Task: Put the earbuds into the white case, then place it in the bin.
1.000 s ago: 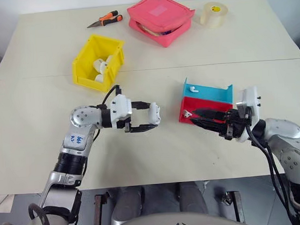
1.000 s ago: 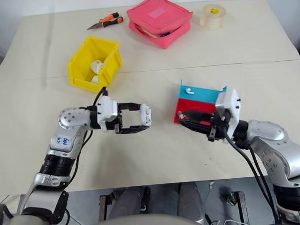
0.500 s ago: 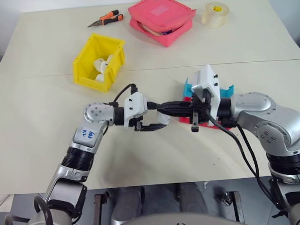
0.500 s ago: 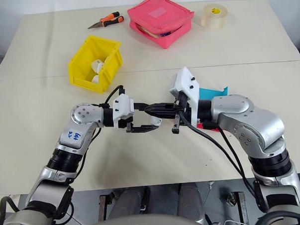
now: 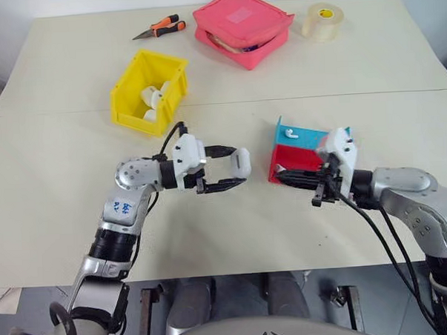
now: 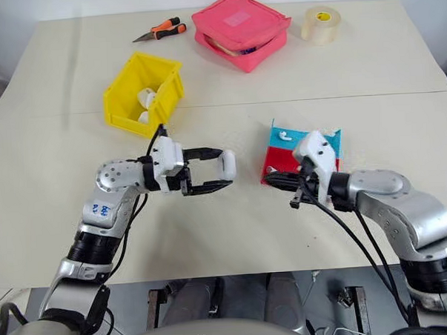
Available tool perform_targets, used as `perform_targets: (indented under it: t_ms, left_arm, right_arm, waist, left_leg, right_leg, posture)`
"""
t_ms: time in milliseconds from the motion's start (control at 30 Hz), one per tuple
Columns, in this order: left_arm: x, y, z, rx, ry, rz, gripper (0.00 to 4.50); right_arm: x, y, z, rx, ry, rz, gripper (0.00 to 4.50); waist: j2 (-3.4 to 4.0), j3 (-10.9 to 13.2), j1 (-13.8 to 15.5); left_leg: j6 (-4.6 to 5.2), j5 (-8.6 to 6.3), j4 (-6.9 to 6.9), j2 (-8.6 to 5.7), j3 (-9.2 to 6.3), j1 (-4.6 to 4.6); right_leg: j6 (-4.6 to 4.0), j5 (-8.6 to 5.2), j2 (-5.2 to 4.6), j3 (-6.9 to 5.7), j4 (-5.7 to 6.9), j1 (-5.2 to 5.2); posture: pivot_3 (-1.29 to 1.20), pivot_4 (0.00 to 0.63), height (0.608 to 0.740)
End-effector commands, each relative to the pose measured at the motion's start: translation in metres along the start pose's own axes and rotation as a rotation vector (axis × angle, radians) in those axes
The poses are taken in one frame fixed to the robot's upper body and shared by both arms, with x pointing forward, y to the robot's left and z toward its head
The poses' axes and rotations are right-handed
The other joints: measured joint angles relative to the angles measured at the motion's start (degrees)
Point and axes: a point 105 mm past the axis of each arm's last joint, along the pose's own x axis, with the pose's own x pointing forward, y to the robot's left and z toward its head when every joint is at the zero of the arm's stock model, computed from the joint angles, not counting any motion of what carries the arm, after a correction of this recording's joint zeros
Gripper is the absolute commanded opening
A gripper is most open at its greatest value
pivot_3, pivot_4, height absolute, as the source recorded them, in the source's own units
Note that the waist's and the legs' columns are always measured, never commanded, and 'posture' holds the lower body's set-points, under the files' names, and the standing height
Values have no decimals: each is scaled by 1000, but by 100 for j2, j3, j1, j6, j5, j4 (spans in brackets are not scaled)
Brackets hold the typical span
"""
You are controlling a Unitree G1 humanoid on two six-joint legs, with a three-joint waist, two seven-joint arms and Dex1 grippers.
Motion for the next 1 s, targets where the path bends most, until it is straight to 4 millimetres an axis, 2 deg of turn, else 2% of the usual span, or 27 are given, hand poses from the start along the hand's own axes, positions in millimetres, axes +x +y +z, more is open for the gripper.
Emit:
perform_targets:
  t_ms: [33, 133, 200, 367, 467, 533, 700, 800, 967, 1000]
  left_arm:
    - [-19, 11, 15, -48, -82, 133, 2774]
    - [-47, 21, 7, -61, -57, 320, 2774]
    - [-64, 31, -1, -92, -19, 466, 2774]
    - [-101, 47, 4, -115, -63, 765, 2774]
    - [-113, 57, 16, -120, -126, 846, 2774]
    - [-117, 71, 21, -147, -125, 878, 2774]
    - [-116, 122, 38, -123, -84, 928, 2774]
    - [-114, 148, 30, -102, -5, 962, 2774]
    - [-102, 172, 13, -139, 78, 992, 2774]
    - [-100, 174, 12, -142, 78, 986, 3490]
  right_arm:
    - [-17, 8, 24, -103, -169, -2, 946]
    - [-27, 11, 18, -201, -209, -46, 1967]
    - [-30, 11, 25, -236, -294, -85, 2653]
    - [-32, 10, 34, -335, -380, -135, 4411]
    - [-30, 9, 34, -341, -383, -147, 4463]
    - [-28, 7, 33, -346, -380, -149, 4463]
    - [-22, 5, 39, -367, -397, -155, 4463]
    - [-19, 3, 36, -372, -387, -160, 4463]
    - [-14, 3, 37, -389, -377, -147, 4463]
    - [-13, 3, 38, -392, -377, -145, 4500]
  waist:
    - [0, 0, 3]
    - [0, 0, 1]
    - [0, 0, -2]
    - [0, 0, 13]
    - [0, 0, 25]
    - [-1, 0, 28]
    - [-4, 1, 13]
    - [-3, 0, -6]
    - [-12, 5, -57]
    - [-13, 6, -73]
  left_leg:
    - [0, 0, 0, 0, -1, 1]
    - [0, 0, 1, 0, 1, 6]
    - [0, 0, -2, 0, 1, 7]
    - [-2, 1, 2, 0, 4, 15]
    - [-2, 1, 1, -1, 1, 15]
    - [-2, 1, 1, -1, 1, 15]
    - [-7, 4, 4, -2, -1, 18]
    - [-5, 3, -7, -3, 5, 25]
    - [3, -2, -18, -4, 30, 31]
    - [3, -2, -17, -4, 37, 31]
  right_leg:
    - [0, 0, 0, 0, 0, 1]
    - [0, 0, 0, 4, 3, 3]
    - [0, 0, 0, 5, 3, 4]
    - [0, 0, 0, 11, 10, 8]
    - [0, 0, 0, 11, 8, 9]
    - [-1, 0, 0, 11, 8, 9]
    - [-1, 0, 2, 7, 15, 12]
    - [-2, -1, 2, 7, 12, 11]
    - [-1, -1, 1, -5, 5, 8]
    - [-1, -1, 1, -7, 6, 8]
  posture:
    - [0, 150, 740]
    - [0, 150, 740]
    - [0, 150, 740]
    - [0, 150, 740]
    - [0, 150, 740]
    - [0, 150, 740]
    - [0, 150, 740]
    - [0, 150, 740]
    - [0, 150, 740]
    - [0, 150, 740]
